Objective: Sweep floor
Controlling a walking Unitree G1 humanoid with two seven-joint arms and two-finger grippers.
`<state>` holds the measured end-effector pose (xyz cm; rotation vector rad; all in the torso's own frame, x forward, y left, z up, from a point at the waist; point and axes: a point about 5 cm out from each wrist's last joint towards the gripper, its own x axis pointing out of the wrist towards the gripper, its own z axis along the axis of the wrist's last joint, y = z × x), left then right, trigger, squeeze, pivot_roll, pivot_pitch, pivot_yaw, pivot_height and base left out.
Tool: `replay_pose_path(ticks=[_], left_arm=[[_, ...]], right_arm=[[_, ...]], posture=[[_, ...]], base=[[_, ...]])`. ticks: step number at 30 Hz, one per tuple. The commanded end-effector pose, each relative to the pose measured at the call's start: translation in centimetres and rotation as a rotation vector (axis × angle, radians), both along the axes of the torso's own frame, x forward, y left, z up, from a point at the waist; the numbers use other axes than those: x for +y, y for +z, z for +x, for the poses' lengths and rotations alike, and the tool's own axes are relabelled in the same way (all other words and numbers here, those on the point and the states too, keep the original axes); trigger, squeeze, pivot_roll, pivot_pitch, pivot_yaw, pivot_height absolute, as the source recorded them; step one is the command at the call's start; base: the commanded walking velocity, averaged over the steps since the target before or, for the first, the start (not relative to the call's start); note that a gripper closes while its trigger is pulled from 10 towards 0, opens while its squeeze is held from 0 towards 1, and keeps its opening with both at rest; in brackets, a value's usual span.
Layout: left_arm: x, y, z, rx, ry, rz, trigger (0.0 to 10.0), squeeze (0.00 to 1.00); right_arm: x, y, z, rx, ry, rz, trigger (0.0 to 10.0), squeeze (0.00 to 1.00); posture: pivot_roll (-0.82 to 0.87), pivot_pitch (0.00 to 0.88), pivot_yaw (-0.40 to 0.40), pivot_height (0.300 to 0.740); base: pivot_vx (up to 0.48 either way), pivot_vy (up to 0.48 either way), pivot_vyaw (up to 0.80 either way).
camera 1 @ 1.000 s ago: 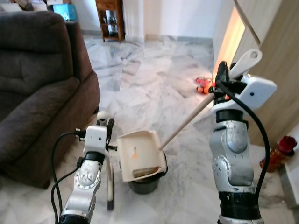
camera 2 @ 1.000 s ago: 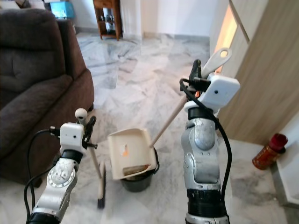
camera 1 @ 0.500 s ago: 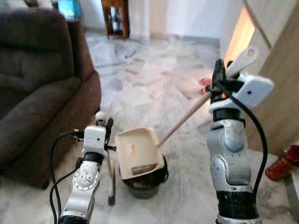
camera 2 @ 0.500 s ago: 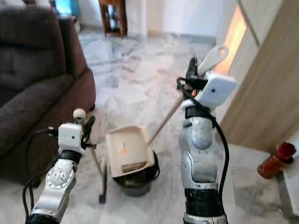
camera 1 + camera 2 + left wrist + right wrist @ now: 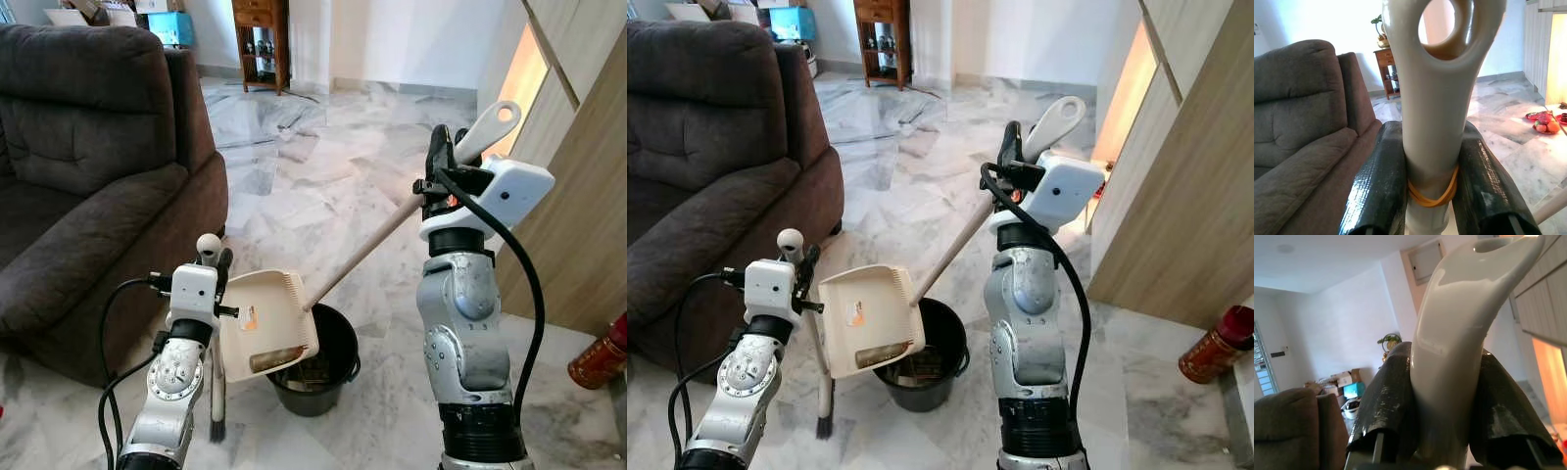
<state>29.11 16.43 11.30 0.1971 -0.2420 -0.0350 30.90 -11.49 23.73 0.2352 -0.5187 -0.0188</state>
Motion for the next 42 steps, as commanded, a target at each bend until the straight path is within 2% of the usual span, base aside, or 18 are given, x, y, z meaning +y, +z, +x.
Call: replay_pose_path(ticks=[1,6,11,14,16,17,25,33,40,42], left_arm=[[0.0,1.1,0.1,-0.054,0.001,0.002,10.0,0.0],[0.0,1.0,0.0,-0.055,0.002,0.001,10.0,0.0],[0.0,1.0,0.0,-0.053,0.002,0.0,10.0,0.0],[-0.1,0.9,-0.1,-0.054,-0.004,0.008,10.0,0.0],[-0.3,0.9,-0.1,-0.055,-0.016,0.026,10.0,0.0],[-0.3,0.8,-0.1,-0.055,-0.017,0.026,10.0,0.0],[-0.4,0.8,-0.2,-0.055,-0.017,0.021,10.0,0.0],[-0.5,0.8,-0.2,-0.055,-0.017,0.022,10.0,0.0],[-0.6,0.8,-0.2,-0.056,-0.021,0.02,10.0,0.0],[-0.6,0.7,-0.2,-0.056,-0.023,0.019,10.0,0.0]], right_arm=[[0.2,2.3,-0.9,-0.13,-0.014,0.009,10.0,0.0],[0.1,2.6,-1.2,-0.167,-0.058,-0.027,10.0,0.0],[0.7,2.3,-1.5,-0.178,-0.042,-0.087,10.0,0.0],[1.8,1.6,-1.8,-0.186,-0.002,-0.169,10.0,0.0],[3.6,1.0,-2.6,-0.236,0.07,-0.318,10.0,0.0],[3.8,0.9,-2.7,-0.241,0.078,-0.333,10.0,0.0],[5.0,0.0,-3.3,-0.225,0.121,-0.319,10.0,0.0],[4.7,0.0,-3.3,-0.235,0.087,-0.319,10.0,0.0],[5.0,0.0,-4.0,-0.287,0.072,-0.383,10.0,0.0],[6.0,-0.1,-4.6,-0.32,0.111,-0.419,10.0,0.0]], posture=[[0.12,0.008,0.024,0.74],[0.12,0.011,0.023,0.74],[0.12,0.013,0.022,0.74],[0.12,0.014,0.022,0.74],[0.11,0.016,0.021,0.74],[0.11,0.018,0.02,0.74],[0.11,0.017,0.018,0.74],[0.11,0.018,0.017,0.74],[0.11,0.017,0.017,0.74],[0.11,0.016,0.017,0.74]], base=[[0.0,0.0,0.0],[0.0,0.0,0.0],[0.0,0.0,0.0],[0.0,0.0,0.0],[0.0,0.0,0.0],[0.0,0.0,0.0],[0.0,0.0,0.0],[0.0,0.0,0.0],[0.0,0.0,0.0],[0.0,0.0,0.0]])
